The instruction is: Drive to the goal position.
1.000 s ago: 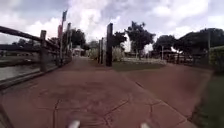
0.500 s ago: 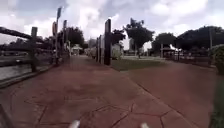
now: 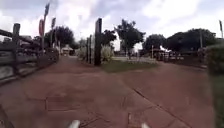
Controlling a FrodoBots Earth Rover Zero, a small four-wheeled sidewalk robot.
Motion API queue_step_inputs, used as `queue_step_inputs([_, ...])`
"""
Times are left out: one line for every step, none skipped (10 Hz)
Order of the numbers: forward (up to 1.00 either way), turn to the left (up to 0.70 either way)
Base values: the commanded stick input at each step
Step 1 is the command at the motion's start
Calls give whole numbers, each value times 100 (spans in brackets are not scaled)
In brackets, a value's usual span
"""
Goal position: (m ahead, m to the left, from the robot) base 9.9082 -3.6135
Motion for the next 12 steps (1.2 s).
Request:
queue_step_inputs([50,-47])
queue_step_inputs([50,-47])
queue_step_inputs([50,-47])
queue_step_inputs([50,-47])
queue_step_inputs([50,-47])
queue_step_inputs([50,-47])
queue_step_inputs([50,-47])
queue_step_inputs([50,-47])
queue_step_inputs([50,-47])
queue_step_inputs([50,-47])
queue_step_inputs([50,-47])
queue_step_inputs([50,-47])
